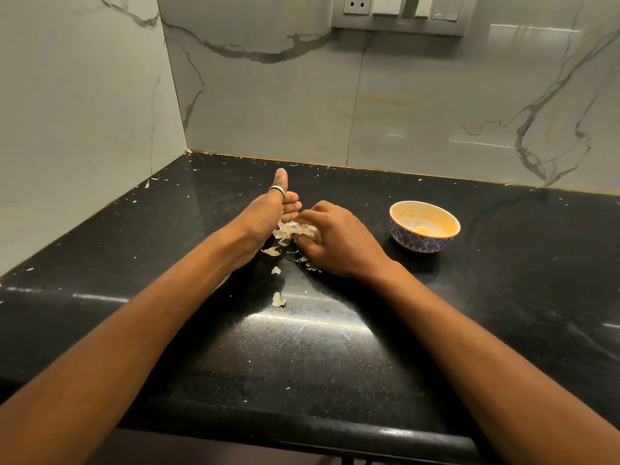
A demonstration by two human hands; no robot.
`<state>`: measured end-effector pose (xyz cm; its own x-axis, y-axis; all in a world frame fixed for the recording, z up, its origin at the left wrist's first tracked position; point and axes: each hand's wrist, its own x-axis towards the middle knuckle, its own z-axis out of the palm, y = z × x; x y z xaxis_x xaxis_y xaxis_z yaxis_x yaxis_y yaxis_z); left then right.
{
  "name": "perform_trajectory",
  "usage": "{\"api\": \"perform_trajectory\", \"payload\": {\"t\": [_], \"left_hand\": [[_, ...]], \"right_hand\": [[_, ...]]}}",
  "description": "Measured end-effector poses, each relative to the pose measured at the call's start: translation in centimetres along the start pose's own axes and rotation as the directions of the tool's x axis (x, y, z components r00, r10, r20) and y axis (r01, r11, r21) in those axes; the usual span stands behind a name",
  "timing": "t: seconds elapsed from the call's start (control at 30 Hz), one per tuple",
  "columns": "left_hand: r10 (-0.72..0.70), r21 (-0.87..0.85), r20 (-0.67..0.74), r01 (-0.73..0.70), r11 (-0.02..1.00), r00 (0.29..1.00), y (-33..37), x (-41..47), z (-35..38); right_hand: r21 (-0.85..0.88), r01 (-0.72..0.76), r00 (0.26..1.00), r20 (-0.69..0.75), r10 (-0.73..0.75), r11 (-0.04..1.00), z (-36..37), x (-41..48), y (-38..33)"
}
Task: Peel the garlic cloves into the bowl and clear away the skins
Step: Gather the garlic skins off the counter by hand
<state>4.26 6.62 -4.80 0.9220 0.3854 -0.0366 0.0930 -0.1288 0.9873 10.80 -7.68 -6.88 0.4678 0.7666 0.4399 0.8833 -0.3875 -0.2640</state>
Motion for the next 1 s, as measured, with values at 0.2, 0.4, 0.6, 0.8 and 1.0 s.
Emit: {"api": "perform_trajectory", "payload": {"t": [0.2, 0.4, 0.6, 0.8, 1.0], "left_hand": [[-0.006, -0.031, -0.017, 0.005, 0.999, 1.000, 0.2, -0.2, 0.0], [0.054, -0.025, -0.071, -0.056, 0.998, 0.996, 0.4, -0.7, 0.1], [0.108, 0.025, -0.085, -0.106, 0.994, 0.990, 0.1, -1.0, 1.1], [0.050, -0.138, -0.236, -0.085, 0.987, 0.970, 0.3, -1.5, 3.9], [-0.086, -0.364, -0.340, -0.046, 0.930, 0.937, 0.8, -1.2, 5.4]], "right_hand": [[0.056, -0.022, 0.999, -0.038, 0.024, 0.998, -0.1, 0.4, 0.3], [0.218, -0.135, 0.983, -0.090, 0.157, 0.967, -0.7, 1.0, 0.1], [0.483, -0.302, 0.933, -0.027, 0.359, 0.822, -1.0, 0.9, -0.5], [0.680, -0.378, 0.869, 0.026, 0.494, 0.629, -0.3, 1.7, -0.8], [0.742, -0.394, 0.843, 0.056, 0.535, 0.543, 0.2, 1.9, -1.3]]}}
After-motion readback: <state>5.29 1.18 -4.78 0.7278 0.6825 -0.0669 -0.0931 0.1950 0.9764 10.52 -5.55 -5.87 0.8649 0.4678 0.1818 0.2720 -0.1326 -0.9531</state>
